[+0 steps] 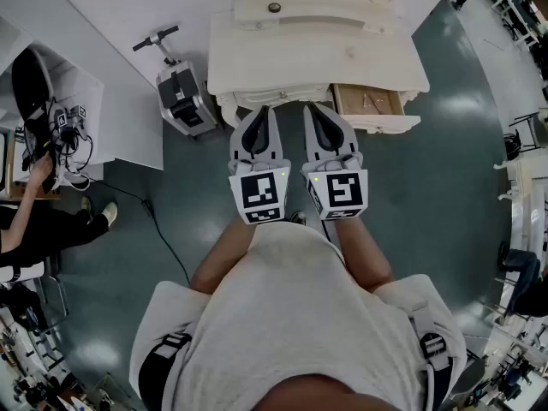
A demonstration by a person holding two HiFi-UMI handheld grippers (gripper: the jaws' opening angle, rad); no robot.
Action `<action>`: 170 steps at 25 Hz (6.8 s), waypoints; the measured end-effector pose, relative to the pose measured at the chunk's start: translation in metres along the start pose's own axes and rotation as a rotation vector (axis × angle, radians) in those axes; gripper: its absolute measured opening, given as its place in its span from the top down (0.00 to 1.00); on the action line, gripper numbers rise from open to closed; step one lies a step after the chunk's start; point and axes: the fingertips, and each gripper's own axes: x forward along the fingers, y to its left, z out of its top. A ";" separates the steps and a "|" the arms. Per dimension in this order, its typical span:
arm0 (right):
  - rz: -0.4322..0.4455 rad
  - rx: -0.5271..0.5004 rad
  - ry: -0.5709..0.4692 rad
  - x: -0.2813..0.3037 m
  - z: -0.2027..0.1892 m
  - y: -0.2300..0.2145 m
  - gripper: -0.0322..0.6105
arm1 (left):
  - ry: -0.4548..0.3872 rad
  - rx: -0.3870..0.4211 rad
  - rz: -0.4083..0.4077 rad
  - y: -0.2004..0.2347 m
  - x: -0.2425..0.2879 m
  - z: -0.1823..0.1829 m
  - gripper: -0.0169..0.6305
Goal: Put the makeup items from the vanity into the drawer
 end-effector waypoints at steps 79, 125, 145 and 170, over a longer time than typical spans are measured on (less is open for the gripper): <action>0.007 0.159 0.194 0.289 -0.110 -0.202 0.93 | 0.267 0.051 -0.052 0.046 0.392 -0.079 0.96; -0.180 0.214 0.513 0.387 -0.227 -0.279 0.93 | 0.754 0.236 -0.261 0.104 0.590 -0.255 0.63; -0.209 0.206 0.504 0.357 -0.219 -0.273 0.93 | 0.723 0.211 -0.225 0.103 0.592 -0.261 0.64; -0.496 0.275 0.457 0.229 -0.214 -0.341 0.93 | 0.614 0.307 -0.618 -0.099 0.544 -0.226 0.64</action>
